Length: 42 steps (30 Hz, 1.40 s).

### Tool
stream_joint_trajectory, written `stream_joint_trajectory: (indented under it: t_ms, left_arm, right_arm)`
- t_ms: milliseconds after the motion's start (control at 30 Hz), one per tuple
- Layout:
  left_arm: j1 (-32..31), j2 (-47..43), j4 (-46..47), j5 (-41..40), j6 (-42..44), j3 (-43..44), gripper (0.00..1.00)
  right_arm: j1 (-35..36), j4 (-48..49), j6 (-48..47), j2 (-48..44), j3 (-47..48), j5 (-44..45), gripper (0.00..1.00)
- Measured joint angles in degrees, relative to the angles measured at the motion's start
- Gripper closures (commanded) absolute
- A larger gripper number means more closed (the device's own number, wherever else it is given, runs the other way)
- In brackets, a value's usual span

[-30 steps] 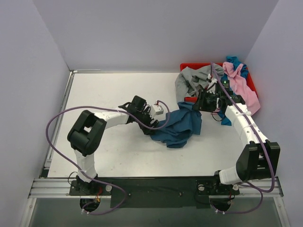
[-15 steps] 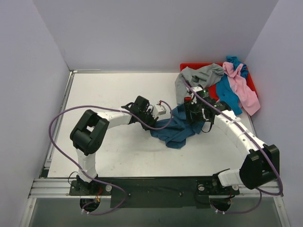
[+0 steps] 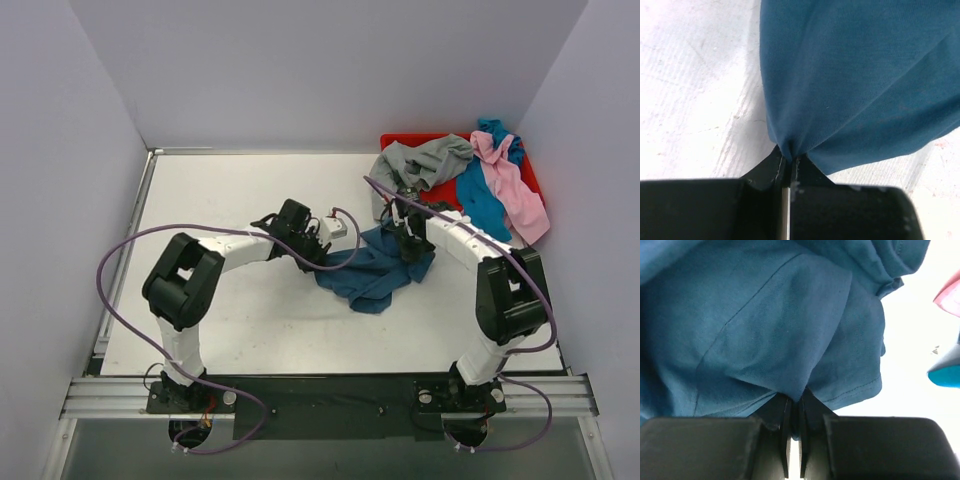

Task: Fold and stack the t-shirts
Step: Flatten out the tshirt

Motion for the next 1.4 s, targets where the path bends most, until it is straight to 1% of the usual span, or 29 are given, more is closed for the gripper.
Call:
stream_joint_trajectory:
  t_ms: [67,133,200,333,400,467,533,600,700,833,933,967,1000,1033,1100,1133,1167,1267,1333,1367,1400]
  left_arm:
    - [0.9,-1.0,-0.7,0.0,0.0,0.1,1.0]
    - [3.1,-2.9,-2.4,0.0,-0.2,0.6,1.0]
    - [7.0,-5.7,-4.8,0.3,-0.3,2.2,1.0]
    - [16.9,-12.9,-10.3,1.5,1.4,8.2,1.0]
    - [21.3,-16.6,-13.5,2.0,3.3,12.1,1.0]
    - [24.6,-19.7,-16.8,2.5,5.3,15.9,1.0]
    - [27.7,-23.1,-20.3,3.0,7.5,19.6,1.0]
    - [30.5,-26.4,-23.3,3.3,9.4,22.0,1.0]
    - [33.4,-30.8,-26.9,3.0,12.1,23.0,1.0]
    - [32.7,-32.6,-27.6,2.8,13.3,21.2,1.0]
    - [30.2,-28.8,-25.6,-0.5,13.1,19.3,1.0]
    - [29.1,-25.5,-24.2,-2.2,13.1,19.4,0.96]
    - [28.3,-22.0,-22.3,-4.0,13.0,20.0,0.88]
    - [27.5,-17.5,-20.1,-5.9,12.8,21.0,0.74]
    - [26.5,-7.8,-17.1,-9.5,12.3,24.3,0.53]
    - [26.2,-3.1,-16.9,-11.3,11.9,26.8,0.51]
    - [25.9,1.4,-16.8,-13.0,11.6,29.5,0.36]
    - [25.4,8.8,-18.4,-15.7,10.6,35.0,0.35]
    - [25.1,8.7,-19.7,-15.6,10.4,34.6,0.36]
    - [24.9,7.1,-19.6,-15.2,10.5,33.3,0.39]
    - [24.7,4.9,-19.4,-14.6,10.8,31.1,0.45]
  right_arm:
    - [0.0,-0.2,0.4,-0.6,0.5,0.3,1.0]
    - [0.0,-0.3,0.6,-2.6,0.8,0.5,1.0]
    - [0.0,-1.0,1.0,-6.3,1.4,0.2,1.0]
    - [0.8,-2.1,2.1,-18.9,6.2,-1.9,1.0]
    - [2.8,-1.8,2.2,-25.0,10.4,-3.2,1.0]
    - [6.5,-1.4,2.1,-30.1,14.6,-5.3,1.0]
    - [10.1,-1.2,2.2,-34.1,17.8,-8.5,1.0]
    - [11.4,-1.2,2.8,-36.8,19.3,-11.7,1.0]
    - [11.3,-1.6,5.0,-39.6,19.5,-14.5,1.0]
    - [11.3,-1.0,8.6,-39.7,16.6,-16.8,1.0]
    - [10.7,-0.1,12.4,-36.3,12.9,-17.5,1.0]
    - [10.1,0.3,13.5,-35.2,12.3,-17.9,1.0]
    - [9.1,1.0,14.8,-33.0,11.8,-18.2,1.0]
    - [7.7,1.7,16.2,-30.7,11.4,-18.6,1.0]
    - [4.3,3.2,18.7,-26.5,10.6,-19.1,1.0]
    - [2.4,3.8,19.9,-24.7,10.2,-19.1,1.0]
    - [0.3,4.4,21.0,-23.1,9.8,-19.2,1.0]
    - [-4.3,5.8,23.2,-18.8,9.3,-19.2,1.0]
    - [-6.6,6.5,24.2,-16.2,9.2,-19.2,1.0]
    - [-7.3,6.8,24.6,-15.1,9.2,-19.3,1.0]
    - [-7.8,7.2,24.9,-13.9,9.2,-19.5,1.0]
